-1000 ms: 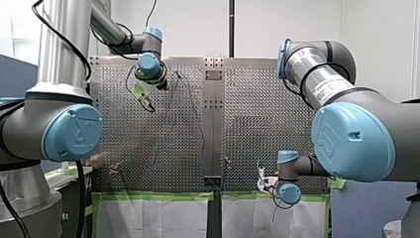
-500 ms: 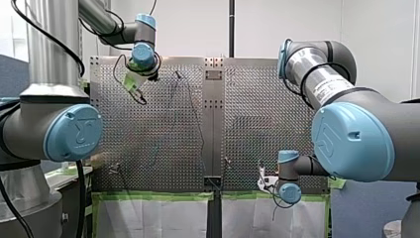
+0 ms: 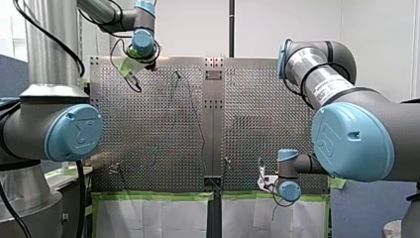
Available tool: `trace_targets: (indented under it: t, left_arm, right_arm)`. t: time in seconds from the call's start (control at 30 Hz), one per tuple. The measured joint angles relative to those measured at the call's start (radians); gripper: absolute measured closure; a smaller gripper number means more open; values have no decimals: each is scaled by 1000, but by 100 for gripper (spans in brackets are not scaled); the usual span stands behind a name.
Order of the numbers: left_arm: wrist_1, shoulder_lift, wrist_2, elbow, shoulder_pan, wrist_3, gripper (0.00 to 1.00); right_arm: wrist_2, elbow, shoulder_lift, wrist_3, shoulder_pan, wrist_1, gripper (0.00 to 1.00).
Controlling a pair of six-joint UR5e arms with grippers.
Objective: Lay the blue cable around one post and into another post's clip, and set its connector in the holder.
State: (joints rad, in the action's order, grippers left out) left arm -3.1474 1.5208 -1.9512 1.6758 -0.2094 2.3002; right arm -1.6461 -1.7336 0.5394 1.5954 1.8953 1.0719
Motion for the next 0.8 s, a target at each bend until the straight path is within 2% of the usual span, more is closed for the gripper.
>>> trace_targets:
  t: [0.2,0.37,0.63,0.8]
  left_arm:
    - [-61,60,46,-60,0,-60,0]
    - [-104,88,28,-104,-6,-104,0]
    - [-175,42,-36,-176,-20,-176,0]
    - [-218,25,-20,-218,-24,-218,0]
  right_arm:
    - [0,1,0,0,-1,-5,100]
    - [0,4,0,-2,-1,-21,100]
    - [0,5,0,-5,0,-30,100]
    - [0,6,-1,-6,1,-30,100]
